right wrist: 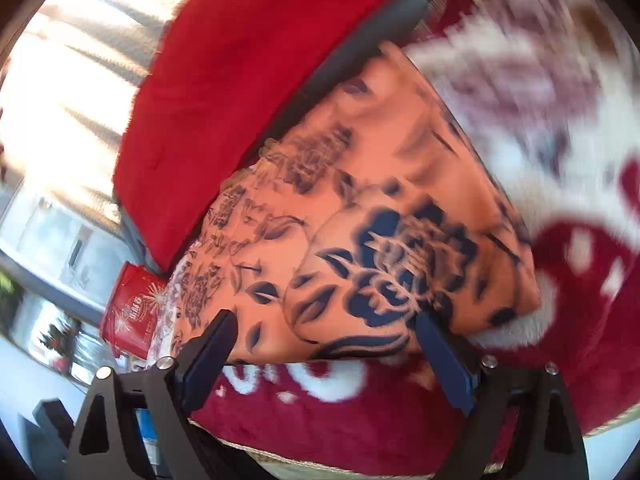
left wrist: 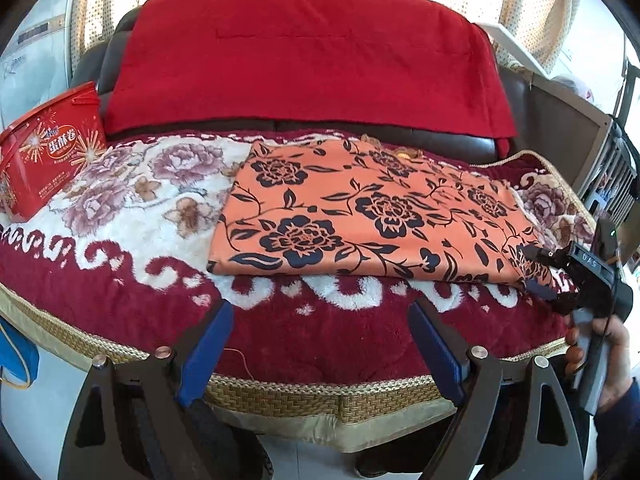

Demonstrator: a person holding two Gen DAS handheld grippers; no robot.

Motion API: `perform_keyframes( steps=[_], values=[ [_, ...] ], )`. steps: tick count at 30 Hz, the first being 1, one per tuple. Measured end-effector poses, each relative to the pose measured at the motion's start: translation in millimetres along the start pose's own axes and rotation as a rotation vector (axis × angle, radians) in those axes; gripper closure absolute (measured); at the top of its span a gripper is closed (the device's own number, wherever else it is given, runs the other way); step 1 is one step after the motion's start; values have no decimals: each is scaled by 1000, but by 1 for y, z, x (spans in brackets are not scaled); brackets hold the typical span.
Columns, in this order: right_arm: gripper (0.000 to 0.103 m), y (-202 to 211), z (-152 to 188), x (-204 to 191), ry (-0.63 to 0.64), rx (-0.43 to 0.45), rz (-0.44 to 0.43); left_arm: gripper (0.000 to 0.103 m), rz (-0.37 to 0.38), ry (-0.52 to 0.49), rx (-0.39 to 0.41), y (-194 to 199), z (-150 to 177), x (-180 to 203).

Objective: Fold small clothes

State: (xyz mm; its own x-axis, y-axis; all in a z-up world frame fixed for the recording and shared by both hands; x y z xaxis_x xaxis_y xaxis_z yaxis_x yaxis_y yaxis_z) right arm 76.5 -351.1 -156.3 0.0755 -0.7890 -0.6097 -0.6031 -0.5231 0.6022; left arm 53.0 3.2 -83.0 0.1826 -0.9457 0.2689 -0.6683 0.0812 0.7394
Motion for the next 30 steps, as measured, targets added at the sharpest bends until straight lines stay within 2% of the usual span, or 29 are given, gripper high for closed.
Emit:
perform_keyframes(
  steps=[2, 5, 8, 10, 18, 23, 26, 29, 30],
  values=[
    [11, 19, 1, -1, -26, 72, -42, 14, -9, -20, -1, -3, 2, 6],
    [11, 32, 11, -1, 15, 145, -41, 14, -22, -43, -7, -14, 2, 19],
    [11, 39, 19, -2, 11, 175, -80, 14, -29, -70, 0, -25, -3, 35],
    [11, 43, 16, -1, 33, 196, -68, 14, -22, -84, 4, -35, -9, 50],
    [11, 52, 15, 18, -8, 200, -127, 14, 17, -156, 25, -78, -31, 115],
    [11, 54, 17, 35, -83, 197, -165, 14, 38, -177, 40, -105, -42, 143],
    [11, 51, 15, 37, -99, 192, -164, 14, 14, -203, 32, -125, -41, 147],
    [11, 46, 12, 37, -126, 185, -160, 14, -27, -223, -45, -151, -28, 140],
    [11, 45, 10, 39, -151, 183, -156, 14, -16, -230, -26, -149, -27, 139]
  ],
)
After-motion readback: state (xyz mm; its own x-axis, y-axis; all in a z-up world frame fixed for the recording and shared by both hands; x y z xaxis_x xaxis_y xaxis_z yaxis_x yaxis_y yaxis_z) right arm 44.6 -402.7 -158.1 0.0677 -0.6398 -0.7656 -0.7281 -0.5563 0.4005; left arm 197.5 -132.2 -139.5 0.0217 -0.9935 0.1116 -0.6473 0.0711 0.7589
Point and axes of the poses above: each gripper's, at about its wrist camera, not at the fingertips, and y roughly against the way its jaws point, x to its right, z to its underside, the point moved 6 cm from there along -y, roughly the way its jaws point, and after that the axes turned 14 degrees about y, right-handed, at the moved point
